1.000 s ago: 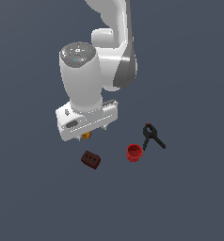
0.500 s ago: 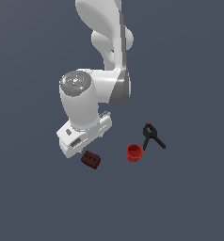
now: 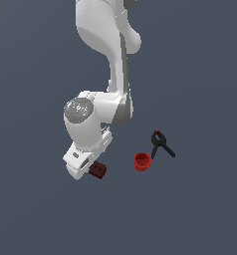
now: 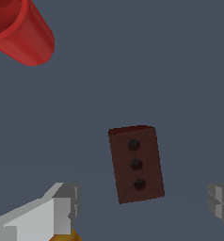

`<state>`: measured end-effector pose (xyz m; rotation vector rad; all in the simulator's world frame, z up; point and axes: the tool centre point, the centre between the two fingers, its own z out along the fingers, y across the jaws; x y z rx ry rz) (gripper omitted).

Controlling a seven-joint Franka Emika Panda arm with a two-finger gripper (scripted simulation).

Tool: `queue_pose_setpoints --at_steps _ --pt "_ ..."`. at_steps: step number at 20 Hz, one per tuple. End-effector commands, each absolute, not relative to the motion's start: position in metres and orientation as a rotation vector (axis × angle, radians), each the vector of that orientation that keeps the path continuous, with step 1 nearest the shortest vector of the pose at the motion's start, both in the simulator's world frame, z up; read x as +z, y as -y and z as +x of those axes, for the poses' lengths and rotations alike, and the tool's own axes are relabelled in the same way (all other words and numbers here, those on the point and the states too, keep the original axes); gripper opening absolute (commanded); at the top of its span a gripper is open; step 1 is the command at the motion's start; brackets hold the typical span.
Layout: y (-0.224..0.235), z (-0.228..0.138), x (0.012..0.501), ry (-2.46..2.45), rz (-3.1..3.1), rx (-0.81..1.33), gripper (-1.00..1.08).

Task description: Pick up a designated object from a clutter of objects.

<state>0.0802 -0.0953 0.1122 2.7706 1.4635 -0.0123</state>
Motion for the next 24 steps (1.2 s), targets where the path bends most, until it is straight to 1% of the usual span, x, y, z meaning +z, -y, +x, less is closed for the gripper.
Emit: queue_pose_setpoints --at_steps 1,8,18,24 --pt "0.097 0.082 0.102 -1.528 2.738 -0.008 1.00" --pt "0.100 0.084 0.082 -1.638 2.679 -0.002 1.00" --pt "0.101 0.085 0.074 -1.662 2.666 -0.001 1.00" --pt "0.101 0.084 0.047 -1.665 2.664 0.000 1.00"
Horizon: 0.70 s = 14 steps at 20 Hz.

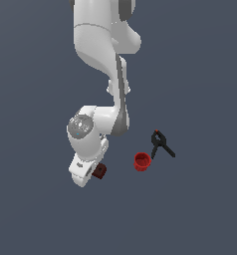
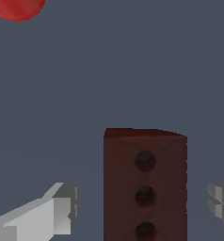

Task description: Pick up a designated object from a clutter of objects.

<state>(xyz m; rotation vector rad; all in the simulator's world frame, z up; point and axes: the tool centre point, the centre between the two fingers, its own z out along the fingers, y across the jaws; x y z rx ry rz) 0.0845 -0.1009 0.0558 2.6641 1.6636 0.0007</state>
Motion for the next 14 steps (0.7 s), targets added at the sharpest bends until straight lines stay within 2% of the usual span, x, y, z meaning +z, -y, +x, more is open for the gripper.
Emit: queue_pose_setpoints --at_steps 1,8,9,14 --pt "0.101 0.084 0.042 -1.665 2.664 0.000 1.00" --pt "0.101 0.085 0.027 -1.667 2.663 0.000 1.00" --pt "0.101 0.085 0.027 -1.667 2.663 0.000 -1.00" --pt "0.101 0.085 0.027 -1.667 2.663 0.000 -1.00"
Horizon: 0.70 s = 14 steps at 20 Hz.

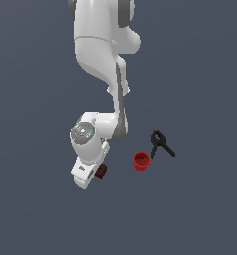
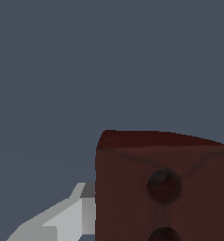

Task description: Pick up a designated object from a clutter of objects.

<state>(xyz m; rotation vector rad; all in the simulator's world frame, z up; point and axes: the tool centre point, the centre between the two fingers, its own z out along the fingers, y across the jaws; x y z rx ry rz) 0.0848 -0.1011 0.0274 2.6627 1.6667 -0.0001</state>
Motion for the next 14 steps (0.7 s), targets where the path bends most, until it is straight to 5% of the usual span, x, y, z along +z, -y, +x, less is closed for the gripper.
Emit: queue_pose_setpoints --at_steps 1,14 --pt "0.101 0.085 0.027 -1.667 2.663 0.000 -1.00" --pt "0.087 0.079 0.043 -1.667 2.663 0.000 -1.00"
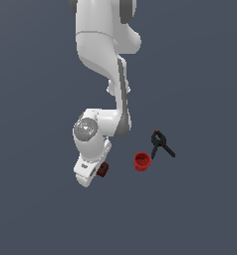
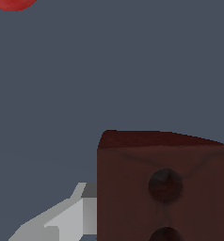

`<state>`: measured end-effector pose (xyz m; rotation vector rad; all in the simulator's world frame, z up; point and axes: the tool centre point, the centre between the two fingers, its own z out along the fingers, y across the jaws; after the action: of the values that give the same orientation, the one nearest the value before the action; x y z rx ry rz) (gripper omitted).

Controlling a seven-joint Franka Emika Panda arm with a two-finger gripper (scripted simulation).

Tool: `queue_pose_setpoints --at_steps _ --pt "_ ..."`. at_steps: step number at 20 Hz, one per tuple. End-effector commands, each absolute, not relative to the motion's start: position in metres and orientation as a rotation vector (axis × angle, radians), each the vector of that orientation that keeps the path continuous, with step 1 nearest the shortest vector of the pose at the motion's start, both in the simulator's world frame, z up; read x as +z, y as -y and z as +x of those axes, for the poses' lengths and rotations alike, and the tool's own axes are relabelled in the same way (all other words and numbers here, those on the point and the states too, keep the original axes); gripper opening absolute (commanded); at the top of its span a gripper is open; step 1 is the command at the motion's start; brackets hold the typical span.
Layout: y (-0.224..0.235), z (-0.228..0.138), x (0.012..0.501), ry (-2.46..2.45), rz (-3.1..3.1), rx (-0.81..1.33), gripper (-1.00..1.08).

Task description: Pick up a designated object from a clutter of objects.

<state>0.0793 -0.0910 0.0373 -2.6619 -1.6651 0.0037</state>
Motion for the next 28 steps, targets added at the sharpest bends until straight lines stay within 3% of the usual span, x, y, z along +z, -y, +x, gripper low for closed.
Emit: queue_pose_setpoints --at_steps 1,10,28 --pt "0.083 0.077 0.047 1.668 -2.663 0.000 -1.00" --pt "0.034 0.056 0.102 1.668 -2.663 0.001 -1.00" --pt "-0.112 -0.002 0.266 1.670 -2.665 0.003 -1.00"
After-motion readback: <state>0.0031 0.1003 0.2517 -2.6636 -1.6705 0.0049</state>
